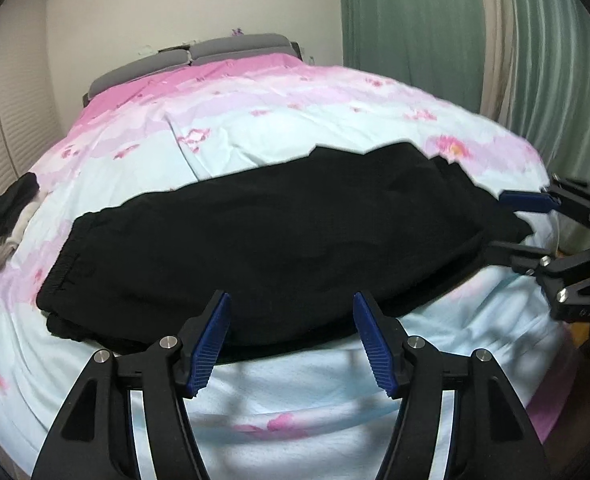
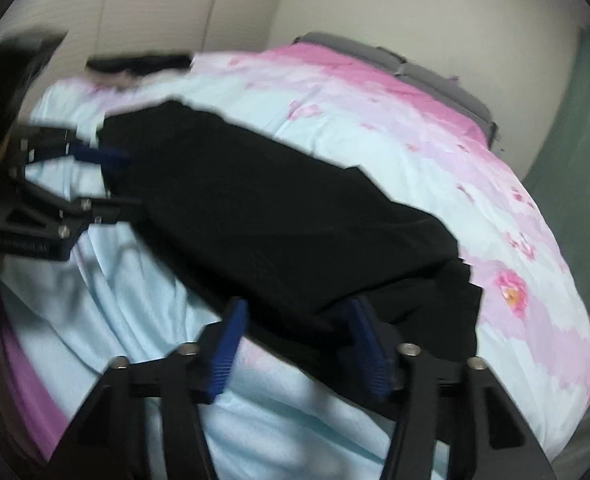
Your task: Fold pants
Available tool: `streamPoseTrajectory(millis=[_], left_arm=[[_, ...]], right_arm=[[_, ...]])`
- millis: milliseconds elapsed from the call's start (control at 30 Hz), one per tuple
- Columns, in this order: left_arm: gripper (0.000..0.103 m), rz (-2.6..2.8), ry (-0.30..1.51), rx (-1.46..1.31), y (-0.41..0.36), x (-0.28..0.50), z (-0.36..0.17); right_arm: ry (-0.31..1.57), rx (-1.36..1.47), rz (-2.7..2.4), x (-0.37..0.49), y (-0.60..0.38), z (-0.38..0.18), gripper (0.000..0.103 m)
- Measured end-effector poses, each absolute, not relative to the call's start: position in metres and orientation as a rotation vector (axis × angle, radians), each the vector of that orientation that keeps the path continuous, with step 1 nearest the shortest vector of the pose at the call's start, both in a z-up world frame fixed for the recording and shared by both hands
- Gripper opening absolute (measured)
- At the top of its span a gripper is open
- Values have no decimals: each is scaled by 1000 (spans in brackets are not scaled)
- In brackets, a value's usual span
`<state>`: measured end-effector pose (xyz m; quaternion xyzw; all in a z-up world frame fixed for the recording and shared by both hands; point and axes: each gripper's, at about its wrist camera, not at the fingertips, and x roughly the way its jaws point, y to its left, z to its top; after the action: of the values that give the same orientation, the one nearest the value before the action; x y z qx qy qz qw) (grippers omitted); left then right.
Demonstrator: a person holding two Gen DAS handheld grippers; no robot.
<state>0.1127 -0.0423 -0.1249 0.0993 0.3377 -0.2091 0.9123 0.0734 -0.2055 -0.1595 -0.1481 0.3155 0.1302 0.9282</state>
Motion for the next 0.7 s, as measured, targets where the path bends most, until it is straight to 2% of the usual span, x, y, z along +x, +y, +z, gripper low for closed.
streamPoseTrajectory(millis=[167,267,367,500,700], left_arm=[[65,-432,651,176,-55,113,-108],[65,-435,638,189,-70,117,-105],[65,-439,636,183,-81,121,-101],[65,-433,628,183,-88,123,-97],[65,-417,648,165,-88,130,-99]], right_arm=[[615,-59,180,63,-248,-134,59],[662,123,101,81,-280,-133,59],[718,306,70,106,-306,-146,51],[775,497,90,138,-322,-168,30],[866,548,65,166,-315,-194,24]])
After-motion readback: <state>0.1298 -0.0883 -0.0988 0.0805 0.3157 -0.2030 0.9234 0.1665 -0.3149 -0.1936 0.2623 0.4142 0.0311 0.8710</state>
